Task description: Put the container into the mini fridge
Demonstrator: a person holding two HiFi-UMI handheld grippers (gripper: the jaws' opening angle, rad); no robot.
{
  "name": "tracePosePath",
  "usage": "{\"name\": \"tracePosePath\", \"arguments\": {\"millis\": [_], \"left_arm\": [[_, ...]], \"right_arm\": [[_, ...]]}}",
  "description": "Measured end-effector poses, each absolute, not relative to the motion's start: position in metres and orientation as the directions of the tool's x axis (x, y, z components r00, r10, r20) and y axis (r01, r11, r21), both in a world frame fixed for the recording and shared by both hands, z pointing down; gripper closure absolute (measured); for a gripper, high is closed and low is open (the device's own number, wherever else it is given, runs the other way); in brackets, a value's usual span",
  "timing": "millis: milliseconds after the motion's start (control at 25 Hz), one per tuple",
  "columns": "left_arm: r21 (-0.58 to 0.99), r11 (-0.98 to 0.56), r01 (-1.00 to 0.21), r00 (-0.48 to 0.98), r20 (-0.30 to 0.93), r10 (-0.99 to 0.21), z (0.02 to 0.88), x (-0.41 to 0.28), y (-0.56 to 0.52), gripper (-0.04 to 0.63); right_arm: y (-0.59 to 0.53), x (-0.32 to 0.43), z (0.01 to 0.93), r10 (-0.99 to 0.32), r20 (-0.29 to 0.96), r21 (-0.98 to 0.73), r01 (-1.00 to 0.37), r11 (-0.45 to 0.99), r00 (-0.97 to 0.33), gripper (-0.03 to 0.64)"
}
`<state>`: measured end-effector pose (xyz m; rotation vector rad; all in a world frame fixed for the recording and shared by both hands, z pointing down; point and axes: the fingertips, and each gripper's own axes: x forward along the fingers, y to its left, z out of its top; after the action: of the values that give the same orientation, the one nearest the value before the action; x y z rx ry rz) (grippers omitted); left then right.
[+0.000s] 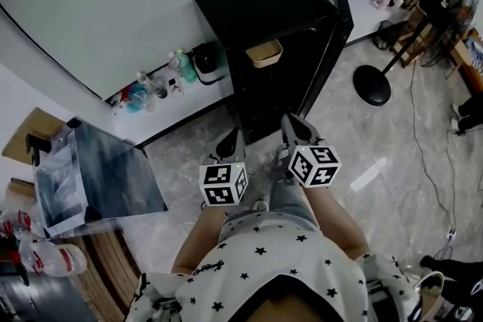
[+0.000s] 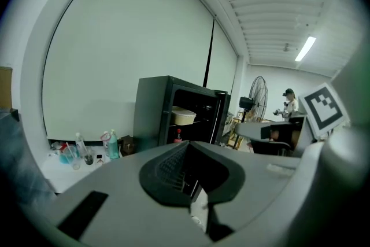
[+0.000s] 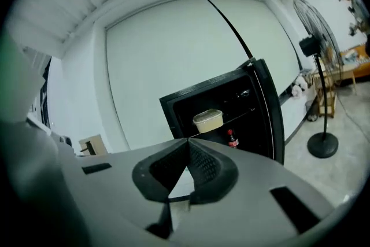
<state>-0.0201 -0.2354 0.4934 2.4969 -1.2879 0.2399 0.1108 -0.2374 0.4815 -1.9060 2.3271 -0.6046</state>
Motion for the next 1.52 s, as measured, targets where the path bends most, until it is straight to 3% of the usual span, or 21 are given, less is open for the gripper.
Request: {"name": "tracePosePath", "arguments": {"millis": [240, 600, 1520], "left_arm": [[0.196, -0.578, -0.792, 0.61, 0.292, -0.737, 0.494, -0.015, -0.219, 0.583], [0.199, -0.606, -0.77, 0.637, 0.302, -0.709, 0.501, -0.003, -0.2, 0.583], [0.206, -0.608, -0.767, 0.64, 0.311, -0.703, 0.504, 0.009, -0.207, 0.583]], "right_arm": [[-0.208, 0.105, 0.483, -0.954, 0.217, -0.157, -0.972, 0.176, -0.207, 0.623], [-0.179, 0.107, 0.49, -0.951, 0.243, -0.04, -0.981, 0.189, -0.193, 0.624], [-0.188, 0.114, 0.488, -0.954, 0.232, -0.071, -0.982, 0.176, -0.188, 0.624]]}}
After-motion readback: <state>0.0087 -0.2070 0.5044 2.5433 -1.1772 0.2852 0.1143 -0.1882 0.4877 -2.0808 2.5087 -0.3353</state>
